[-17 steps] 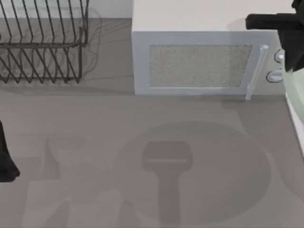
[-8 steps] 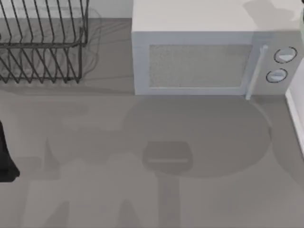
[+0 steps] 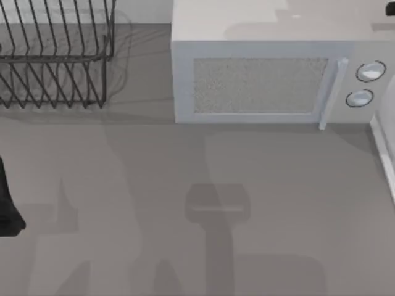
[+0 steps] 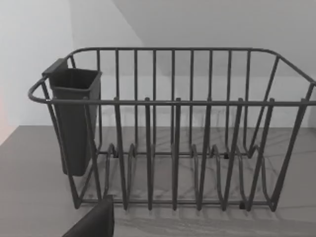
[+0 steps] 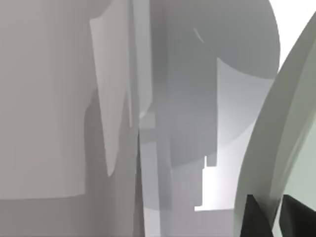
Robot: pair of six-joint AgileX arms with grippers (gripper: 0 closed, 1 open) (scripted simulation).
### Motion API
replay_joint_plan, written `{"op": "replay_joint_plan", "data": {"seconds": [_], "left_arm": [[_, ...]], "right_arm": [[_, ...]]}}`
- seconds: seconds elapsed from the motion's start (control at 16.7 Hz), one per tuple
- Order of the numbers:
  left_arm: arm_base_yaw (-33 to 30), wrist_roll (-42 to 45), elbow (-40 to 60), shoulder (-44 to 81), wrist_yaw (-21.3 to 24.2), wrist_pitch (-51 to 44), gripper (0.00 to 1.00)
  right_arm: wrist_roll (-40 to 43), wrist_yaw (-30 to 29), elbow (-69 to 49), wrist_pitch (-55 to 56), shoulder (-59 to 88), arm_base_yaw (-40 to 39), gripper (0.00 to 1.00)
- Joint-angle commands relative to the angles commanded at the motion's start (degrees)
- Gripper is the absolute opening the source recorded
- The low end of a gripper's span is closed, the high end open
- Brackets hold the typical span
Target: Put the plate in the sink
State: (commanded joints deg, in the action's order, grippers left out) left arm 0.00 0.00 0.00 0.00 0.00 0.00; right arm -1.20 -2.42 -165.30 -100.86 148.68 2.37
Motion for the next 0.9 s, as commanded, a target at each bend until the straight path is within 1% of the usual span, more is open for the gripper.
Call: {"op": "replay_joint_plan", "data": {"seconds": [0.18, 0.48, 0.9], "left_arm": [[0.0, 0.0, 0.0, 0.0, 0.0, 0.0, 1.00], [0.0, 0.0, 0.0, 0.0, 0.0, 0.0, 1.00], [0.0, 0.0, 0.0, 0.0, 0.0, 0.0, 1.00]], "right_arm": [[3.8, 1.5, -1.5, 0.1, 5.8, 2.1, 0.00], [4.5, 1.9, -1.0, 0.1, 6.7, 2.3, 0.00], [4.5, 1.9, -1.0, 0.1, 6.7, 2.3, 0.53]]}}
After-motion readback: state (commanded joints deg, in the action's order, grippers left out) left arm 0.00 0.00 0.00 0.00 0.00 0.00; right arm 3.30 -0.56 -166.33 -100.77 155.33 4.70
